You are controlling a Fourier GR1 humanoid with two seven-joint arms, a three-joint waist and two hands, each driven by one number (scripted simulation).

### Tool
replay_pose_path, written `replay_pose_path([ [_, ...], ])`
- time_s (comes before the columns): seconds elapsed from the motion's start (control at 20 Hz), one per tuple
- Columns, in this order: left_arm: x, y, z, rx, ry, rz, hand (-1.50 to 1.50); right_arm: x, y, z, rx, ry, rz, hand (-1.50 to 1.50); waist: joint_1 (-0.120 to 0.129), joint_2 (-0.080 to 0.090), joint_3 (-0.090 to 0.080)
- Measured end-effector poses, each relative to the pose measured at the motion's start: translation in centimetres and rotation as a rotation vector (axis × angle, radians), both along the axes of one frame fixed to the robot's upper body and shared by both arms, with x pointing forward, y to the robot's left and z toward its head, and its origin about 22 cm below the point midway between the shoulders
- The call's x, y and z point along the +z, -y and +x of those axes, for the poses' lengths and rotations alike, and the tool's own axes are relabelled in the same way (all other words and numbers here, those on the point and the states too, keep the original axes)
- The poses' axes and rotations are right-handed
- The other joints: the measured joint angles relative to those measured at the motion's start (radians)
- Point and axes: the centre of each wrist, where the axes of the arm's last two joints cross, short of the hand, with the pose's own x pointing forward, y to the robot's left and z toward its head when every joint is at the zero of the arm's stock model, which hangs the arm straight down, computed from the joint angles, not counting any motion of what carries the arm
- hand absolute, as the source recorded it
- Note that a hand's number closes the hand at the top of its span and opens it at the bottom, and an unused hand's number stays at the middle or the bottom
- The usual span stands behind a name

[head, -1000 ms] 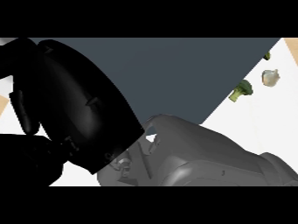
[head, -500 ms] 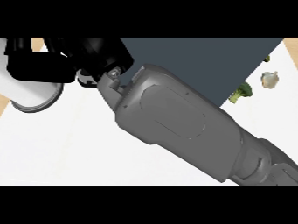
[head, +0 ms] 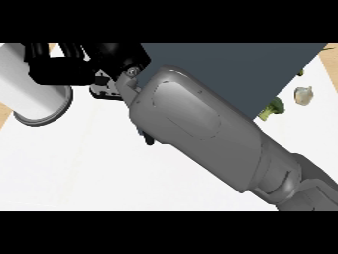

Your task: Pick up the wine, place it into the cabinet and close the cabinet

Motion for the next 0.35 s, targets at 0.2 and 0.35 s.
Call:
replay_pose_path([
  [0.2,0.16,0.12,0.12,0.006,0.005,-0.001,1.50,-0.29,-0.02,0.58,0.000,0.036,-0.010,1.50,-0.002,0.000,-0.008],
  [0.35,0.29,0.15,0.23,0.011,0.005,0.001,1.50,-0.52,-0.13,0.77,0.005,0.062,-0.018,1.50,-0.005,-0.001,-0.011],
])
